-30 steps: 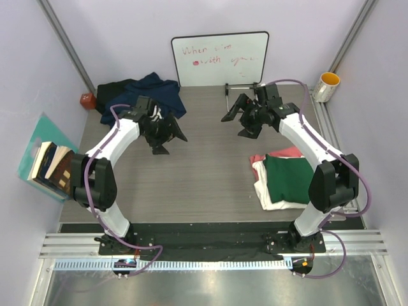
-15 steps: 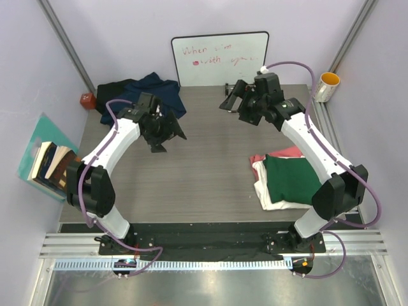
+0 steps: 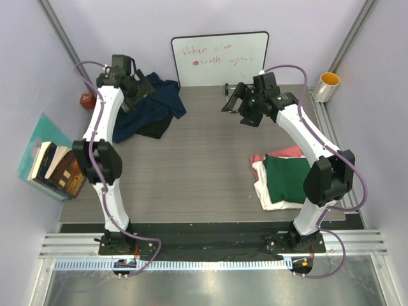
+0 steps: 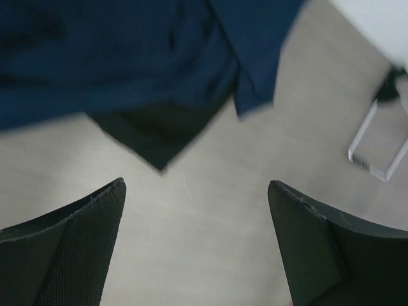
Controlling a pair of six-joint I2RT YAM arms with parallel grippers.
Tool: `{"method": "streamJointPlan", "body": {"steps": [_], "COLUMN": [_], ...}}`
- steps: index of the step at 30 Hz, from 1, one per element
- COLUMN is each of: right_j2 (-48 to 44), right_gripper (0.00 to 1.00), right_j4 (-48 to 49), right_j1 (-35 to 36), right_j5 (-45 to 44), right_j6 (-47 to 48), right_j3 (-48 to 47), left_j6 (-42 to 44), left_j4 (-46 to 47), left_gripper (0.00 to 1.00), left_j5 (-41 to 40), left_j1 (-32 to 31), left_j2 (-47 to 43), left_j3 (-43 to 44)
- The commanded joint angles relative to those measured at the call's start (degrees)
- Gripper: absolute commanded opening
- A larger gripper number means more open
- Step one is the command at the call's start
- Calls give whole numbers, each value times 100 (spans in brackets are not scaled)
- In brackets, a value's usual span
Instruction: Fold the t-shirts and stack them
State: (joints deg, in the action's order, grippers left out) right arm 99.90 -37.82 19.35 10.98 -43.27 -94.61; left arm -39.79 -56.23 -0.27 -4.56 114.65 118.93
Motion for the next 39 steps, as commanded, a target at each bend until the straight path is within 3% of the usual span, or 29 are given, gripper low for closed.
{"method": "streamJointPlan", "body": {"steps": [1,11,19,22,24,26,27,29,30,39], "right_j2": [-251,-726,-875,-814,-762,-709,-691,-673,-682,-770], "right_gripper": [100,100,100,100,100,100,100,100,100,100], "right_j4": [-216,-629,-797,-849,-902,-929,-929,-929,-929,-649], "right_j1": [-230,-714,-995,-1065,-1092,-1092,-1092,-1100,-1092,-1092], "right_j5": [0,-17,35,114,167,202,229,299,325,633], "right_j6": [152,354,468,529,556,582,591,591,591,293], "right_j3": [-85,373,496,470,408,382,382,399,408,891], "left_j6": [271,428,639,657,596,508,446,419,437,666], "left_j4": [-479,243,542,1287,2180,2606,2860,3064,3117,3214], "left_gripper": [93,94,94,91,84,60,34,6,0,0], "left_j5": [-362,-509,-500,-281,-149,-26,9,168,203,71], "left_j1": [402,746,790,781,781,772,772,720,702,228], "left_j2": [830,1912,2070,1983,1816,1736,1719,1666,1614,-55], "left_j3": [789,1650,1580,1002,206,-194,-448,-712,-740,-1452]}}
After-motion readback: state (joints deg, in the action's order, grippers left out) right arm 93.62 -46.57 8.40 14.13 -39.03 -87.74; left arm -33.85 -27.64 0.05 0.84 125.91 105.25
